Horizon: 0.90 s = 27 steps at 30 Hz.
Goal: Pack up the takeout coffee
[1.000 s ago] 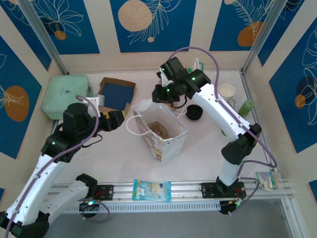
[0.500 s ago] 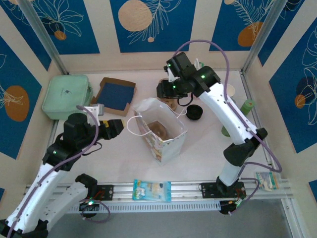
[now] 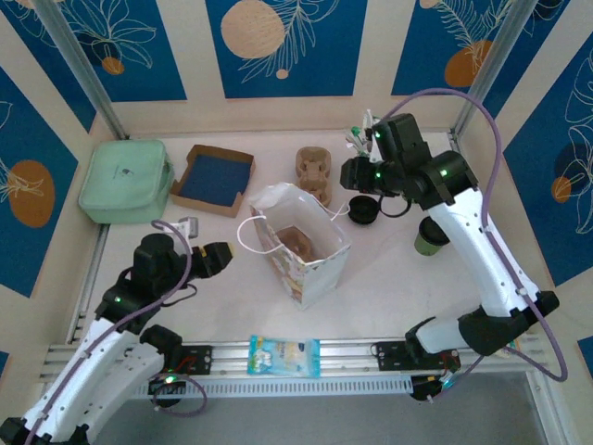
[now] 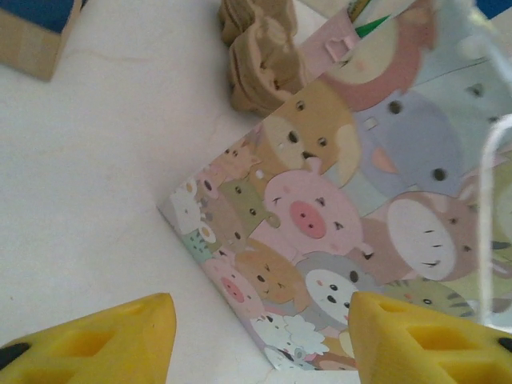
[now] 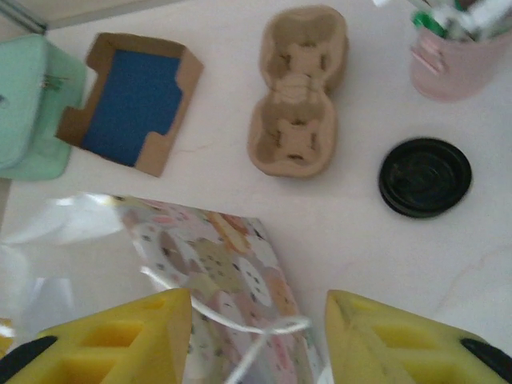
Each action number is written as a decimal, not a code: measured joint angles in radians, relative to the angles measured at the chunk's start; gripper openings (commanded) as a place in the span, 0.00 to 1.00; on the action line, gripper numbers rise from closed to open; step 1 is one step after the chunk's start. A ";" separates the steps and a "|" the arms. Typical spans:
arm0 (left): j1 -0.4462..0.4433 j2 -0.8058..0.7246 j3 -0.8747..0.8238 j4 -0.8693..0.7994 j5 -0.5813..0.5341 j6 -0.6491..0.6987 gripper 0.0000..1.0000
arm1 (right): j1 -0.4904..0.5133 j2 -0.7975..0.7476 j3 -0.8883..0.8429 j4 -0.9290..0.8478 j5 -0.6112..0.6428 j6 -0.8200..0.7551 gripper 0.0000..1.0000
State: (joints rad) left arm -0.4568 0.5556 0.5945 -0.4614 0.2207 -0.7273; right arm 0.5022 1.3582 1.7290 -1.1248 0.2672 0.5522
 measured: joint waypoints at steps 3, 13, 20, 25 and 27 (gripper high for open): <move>0.000 0.009 -0.046 0.040 0.005 -0.031 0.59 | -0.023 -0.037 -0.104 0.011 0.007 0.011 0.48; 0.000 0.164 -0.116 0.210 0.035 -0.084 0.58 | -0.031 -0.106 -0.396 0.033 -0.003 0.032 0.48; 0.000 0.287 -0.115 0.342 0.049 -0.088 0.58 | 0.006 -0.164 -0.521 0.060 -0.028 0.071 0.48; 0.000 0.379 -0.097 0.404 0.058 -0.088 0.58 | 0.092 -0.169 -0.569 0.094 -0.039 0.106 0.48; 0.000 0.414 -0.079 0.425 0.060 -0.087 0.58 | 0.123 -0.169 -0.576 0.109 -0.039 0.123 0.48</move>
State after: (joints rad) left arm -0.4568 0.9691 0.5159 -0.0360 0.2806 -0.8146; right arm 0.6254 1.1893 1.1526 -1.0161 0.2279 0.6750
